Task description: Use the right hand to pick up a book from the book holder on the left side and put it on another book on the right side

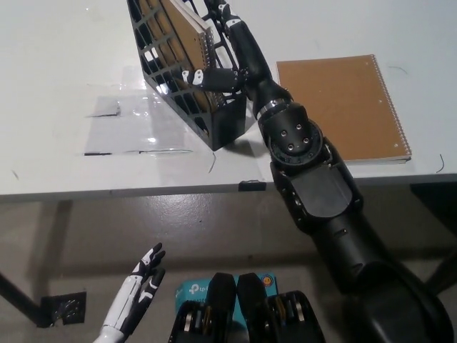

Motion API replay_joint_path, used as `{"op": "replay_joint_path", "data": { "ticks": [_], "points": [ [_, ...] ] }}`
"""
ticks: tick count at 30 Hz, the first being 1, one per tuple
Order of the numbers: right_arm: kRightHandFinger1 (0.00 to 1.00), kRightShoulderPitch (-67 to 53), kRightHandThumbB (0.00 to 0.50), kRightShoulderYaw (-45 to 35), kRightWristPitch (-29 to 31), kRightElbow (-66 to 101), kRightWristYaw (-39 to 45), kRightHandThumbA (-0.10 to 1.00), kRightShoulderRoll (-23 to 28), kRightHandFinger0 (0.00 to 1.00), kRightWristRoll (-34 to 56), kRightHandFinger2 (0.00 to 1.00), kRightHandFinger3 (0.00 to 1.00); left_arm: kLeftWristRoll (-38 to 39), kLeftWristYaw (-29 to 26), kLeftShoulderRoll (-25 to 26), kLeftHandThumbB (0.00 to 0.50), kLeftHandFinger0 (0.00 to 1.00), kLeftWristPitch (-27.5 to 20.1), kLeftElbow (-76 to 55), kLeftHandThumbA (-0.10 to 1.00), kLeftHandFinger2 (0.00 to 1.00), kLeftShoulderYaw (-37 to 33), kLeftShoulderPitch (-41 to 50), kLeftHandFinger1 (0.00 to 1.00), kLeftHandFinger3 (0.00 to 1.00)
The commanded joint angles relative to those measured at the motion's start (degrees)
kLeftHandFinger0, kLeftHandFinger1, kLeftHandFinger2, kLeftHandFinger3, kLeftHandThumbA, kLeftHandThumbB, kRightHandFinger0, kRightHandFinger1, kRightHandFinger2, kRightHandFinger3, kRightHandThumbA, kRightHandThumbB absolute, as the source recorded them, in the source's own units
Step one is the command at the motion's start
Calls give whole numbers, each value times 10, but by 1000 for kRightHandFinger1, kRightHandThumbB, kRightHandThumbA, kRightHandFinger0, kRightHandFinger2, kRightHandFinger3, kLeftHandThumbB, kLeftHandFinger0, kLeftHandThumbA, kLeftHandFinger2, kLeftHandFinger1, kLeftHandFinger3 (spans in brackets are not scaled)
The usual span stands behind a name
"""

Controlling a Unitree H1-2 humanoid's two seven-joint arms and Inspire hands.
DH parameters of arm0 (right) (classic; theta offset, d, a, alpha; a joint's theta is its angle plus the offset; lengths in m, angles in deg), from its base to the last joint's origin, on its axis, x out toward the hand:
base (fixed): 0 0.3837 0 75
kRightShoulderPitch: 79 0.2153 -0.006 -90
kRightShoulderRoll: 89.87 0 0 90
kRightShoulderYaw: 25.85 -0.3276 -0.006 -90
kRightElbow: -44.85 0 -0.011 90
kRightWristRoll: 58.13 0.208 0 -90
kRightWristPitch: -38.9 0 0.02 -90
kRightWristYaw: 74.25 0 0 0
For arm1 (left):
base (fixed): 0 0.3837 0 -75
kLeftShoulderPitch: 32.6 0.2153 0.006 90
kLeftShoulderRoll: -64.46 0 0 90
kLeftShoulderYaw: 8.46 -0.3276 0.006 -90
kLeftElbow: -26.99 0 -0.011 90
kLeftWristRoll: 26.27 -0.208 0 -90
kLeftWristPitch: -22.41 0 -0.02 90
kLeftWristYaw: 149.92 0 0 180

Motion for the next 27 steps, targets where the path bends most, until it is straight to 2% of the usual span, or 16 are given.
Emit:
{"op": "replay_joint_path", "data": {
  "ticks": [1, 4, 6, 9, 22, 27],
  "points": [
    [1000, 33, 288, -21, 5, 15, 28, 989, -16, 992, 52, 1000, 1000, -9, -2, 10, 216, 1000, 2, -19, 989, 1000, -1, -5, 1000, 1000],
    [1000, 29, 255, -34, -2, 16, 47, 1000, -23, 980, 80, 1000, 1000, -18, -6, 10, 205, 1000, 1, -20, 994, 1000, -3, -3, 1000, 1000],
    [1000, 26, 281, -47, -16, 18, 61, 1000, -29, 967, 103, 1000, 1000, -18, -6, 9, 204, 1000, -2, -17, 990, 1000, -2, -1, 1000, 1000],
    [1000, 24, 291, -57, -31, 16, 70, 1000, -34, 949, 117, 1000, 1000, -17, -6, 9, 199, 1000, -6, -13, 986, 1000, -2, 0, 1000, 1000],
    [1000, 27, 322, -61, 2, -58, 57, 999, -31, 911, 108, 1000, 1000, -12, 4, 9, 207, 1000, 12, -26, 973, 1000, -2, 4, 1000, 1000],
    [1000, 35, 315, -60, 18, -104, 58, 999, -21, 916, 107, 1000, 1000, -13, 4, 9, 204, 1000, 7, -25, 980, 1000, -3, 5, 1000, 1000]
  ]
}}
